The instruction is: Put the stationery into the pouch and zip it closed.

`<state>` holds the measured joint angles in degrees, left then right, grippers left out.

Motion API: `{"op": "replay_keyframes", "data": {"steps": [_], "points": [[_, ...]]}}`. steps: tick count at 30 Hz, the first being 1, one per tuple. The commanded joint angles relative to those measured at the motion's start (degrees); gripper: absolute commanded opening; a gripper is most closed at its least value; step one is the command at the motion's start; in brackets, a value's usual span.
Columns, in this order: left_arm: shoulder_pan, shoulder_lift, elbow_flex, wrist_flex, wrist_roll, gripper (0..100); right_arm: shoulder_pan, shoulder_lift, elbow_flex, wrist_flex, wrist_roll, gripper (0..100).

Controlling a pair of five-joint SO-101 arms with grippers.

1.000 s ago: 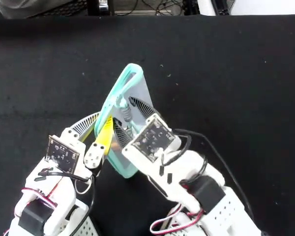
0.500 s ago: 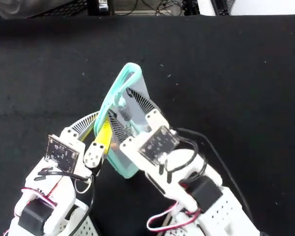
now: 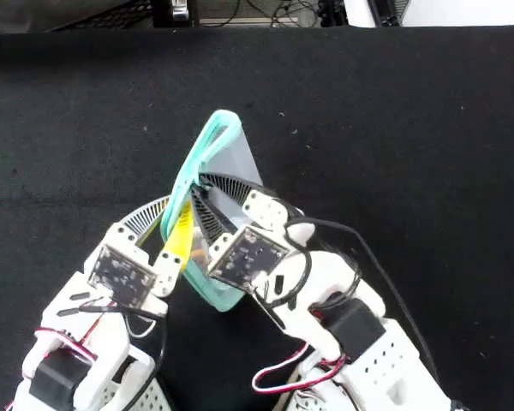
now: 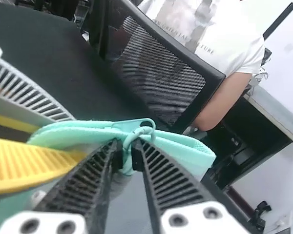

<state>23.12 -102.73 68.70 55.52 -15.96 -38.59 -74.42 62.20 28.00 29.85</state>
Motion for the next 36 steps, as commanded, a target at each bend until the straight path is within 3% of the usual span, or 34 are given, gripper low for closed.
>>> {"op": "replay_keyframes", "data": {"steps": [1,11,30,36], "points": [[0.40,0.09,-4.09,3.87,-4.04,3,0.88,-5.05,-2.24,2.90,0.62,1.3],[0.31,0.09,-12.88,10.64,-8.35,3,1.14,-17.89,-1.80,15.21,1.05,1.2],[0.92,0.09,-9.54,10.29,-8.09,3,1.23,-6.99,-1.45,6.59,0.44,1.5],[0.92,0.09,-9.54,10.29,-8.09,3,1.23,-6.64,-1.36,6.59,-3.08,1.5]]}}
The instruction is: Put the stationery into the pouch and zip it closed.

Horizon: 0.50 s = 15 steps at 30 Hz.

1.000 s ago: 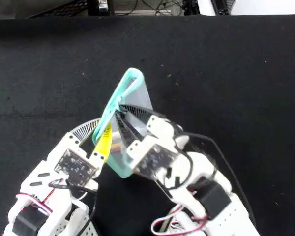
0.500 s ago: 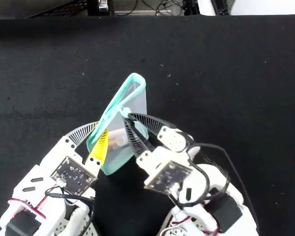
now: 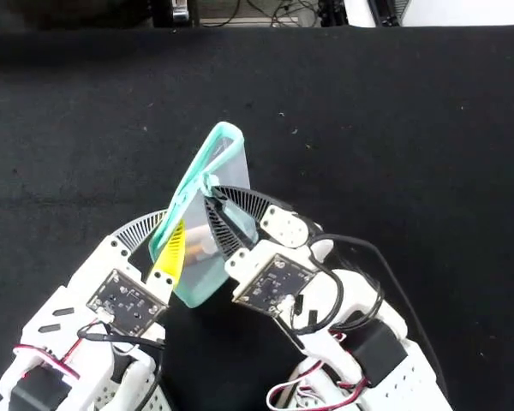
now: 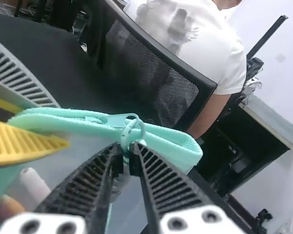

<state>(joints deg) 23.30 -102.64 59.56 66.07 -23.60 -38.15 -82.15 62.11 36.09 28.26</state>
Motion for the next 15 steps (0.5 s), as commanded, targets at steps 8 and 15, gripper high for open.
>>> {"op": "replay_keyframes", "data": {"steps": [8,15], "points": [[0.75,0.00,-0.40,-0.26,-0.44,3,0.88,1.01,-1.27,-1.49,-2.20,10.5],[0.75,0.00,-0.40,-0.26,-0.35,3,0.88,1.10,-1.36,-1.58,-2.20,7.8]]}}
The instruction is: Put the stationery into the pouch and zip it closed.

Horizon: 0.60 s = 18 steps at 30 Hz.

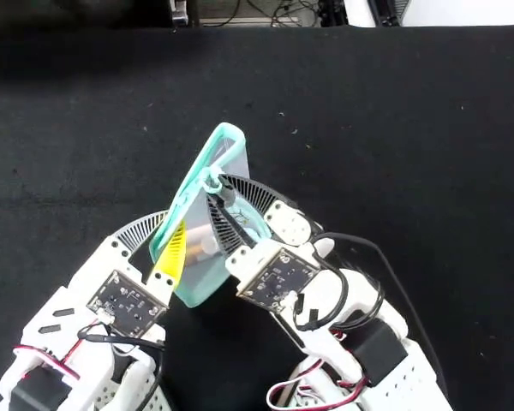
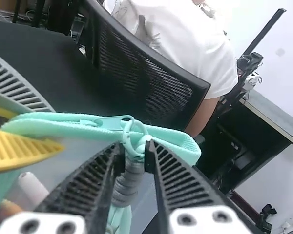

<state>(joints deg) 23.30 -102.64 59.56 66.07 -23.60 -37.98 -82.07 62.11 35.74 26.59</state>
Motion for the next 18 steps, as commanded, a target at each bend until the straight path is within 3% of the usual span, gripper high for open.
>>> {"op": "replay_keyframes", "data": {"steps": [1,9,18], "points": [[0.75,0.00,-0.40,-0.26,-0.35,3,0.70,1.01,-1.36,-1.49,-0.53,7.8],[0.75,0.00,-0.40,-0.18,-0.35,3,4.04,1.10,-1.19,-5.63,-0.53,7.8],[0.75,0.00,-0.31,-0.26,-0.35,3,2.11,0.75,-1.45,-4.31,-0.18,7.8]]}}
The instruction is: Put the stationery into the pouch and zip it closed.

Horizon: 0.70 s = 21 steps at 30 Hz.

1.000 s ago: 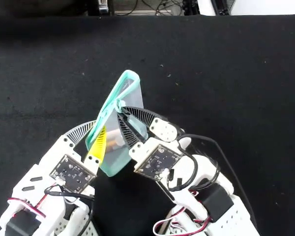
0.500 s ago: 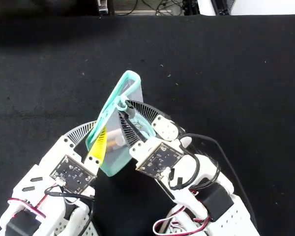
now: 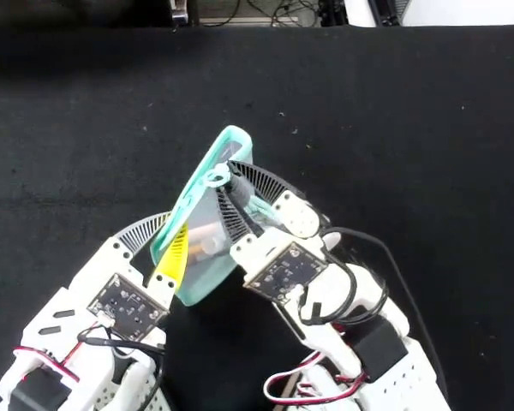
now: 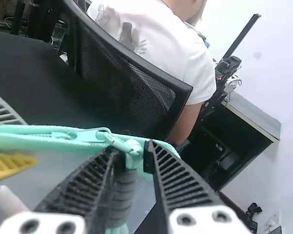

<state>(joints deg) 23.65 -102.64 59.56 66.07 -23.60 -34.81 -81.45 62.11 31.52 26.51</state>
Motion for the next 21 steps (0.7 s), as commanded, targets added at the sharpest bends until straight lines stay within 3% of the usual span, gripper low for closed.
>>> {"op": "replay_keyframes", "data": {"steps": [1,4,17,21], "points": [[0.40,0.00,-0.22,-0.26,-0.44,3,-2.02,0.13,-1.63,0.44,0.18,7.8],[0.31,0.00,0.48,-0.35,-0.53,3,-4.84,0.48,-3.47,3.16,2.81,7.7],[0.40,0.00,0.75,-0.35,-0.53,3,-5.01,0.57,-5.32,3.43,3.34,7.3],[0.40,0.00,0.75,-0.35,-0.53,3,-5.01,0.22,-5.41,3.43,3.16,1.4]]}}
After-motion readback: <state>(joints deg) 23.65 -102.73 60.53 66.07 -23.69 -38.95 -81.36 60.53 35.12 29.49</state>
